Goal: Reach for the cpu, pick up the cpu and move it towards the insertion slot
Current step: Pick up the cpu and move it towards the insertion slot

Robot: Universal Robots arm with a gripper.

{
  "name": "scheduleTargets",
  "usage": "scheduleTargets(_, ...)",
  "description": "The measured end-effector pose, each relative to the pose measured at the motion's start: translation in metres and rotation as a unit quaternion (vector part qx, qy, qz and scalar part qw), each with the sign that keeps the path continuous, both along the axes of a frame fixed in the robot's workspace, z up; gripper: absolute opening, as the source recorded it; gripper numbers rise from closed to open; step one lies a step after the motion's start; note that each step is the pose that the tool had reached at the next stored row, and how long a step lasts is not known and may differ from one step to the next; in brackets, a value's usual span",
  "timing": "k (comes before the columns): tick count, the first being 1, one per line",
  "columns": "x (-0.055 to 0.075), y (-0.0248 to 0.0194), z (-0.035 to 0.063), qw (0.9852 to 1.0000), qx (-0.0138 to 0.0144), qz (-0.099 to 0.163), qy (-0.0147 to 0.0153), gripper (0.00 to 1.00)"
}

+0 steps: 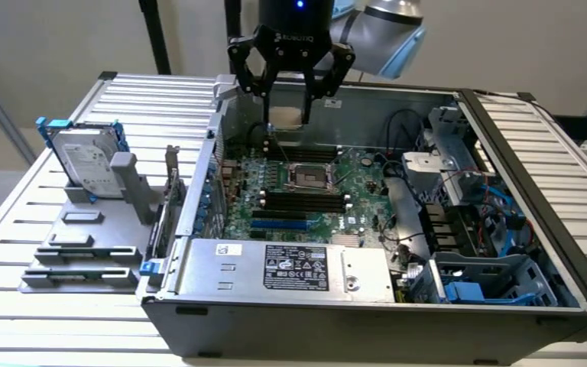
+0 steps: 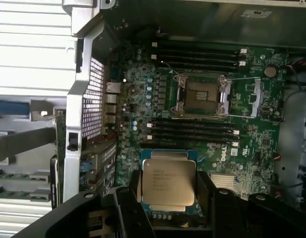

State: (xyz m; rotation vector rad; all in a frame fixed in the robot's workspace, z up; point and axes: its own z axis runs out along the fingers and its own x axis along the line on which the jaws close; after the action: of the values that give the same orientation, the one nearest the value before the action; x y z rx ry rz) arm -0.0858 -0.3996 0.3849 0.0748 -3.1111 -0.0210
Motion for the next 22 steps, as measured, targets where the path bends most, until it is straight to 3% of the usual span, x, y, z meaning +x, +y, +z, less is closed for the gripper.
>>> scheduleTargets(10, 0.028, 0.0277, -0.0073, 1.0, 0.0, 0.0, 0.0, 0.54)
scheduleTargets(19, 0.038, 0.0588, -0.0132, 1.0, 0.0001, 0.0, 0.0, 0.54)
scheduleTargets(22, 0.042, 0.0669, -0.016, 1.0, 0.0001, 0.0, 0.0, 0.54)
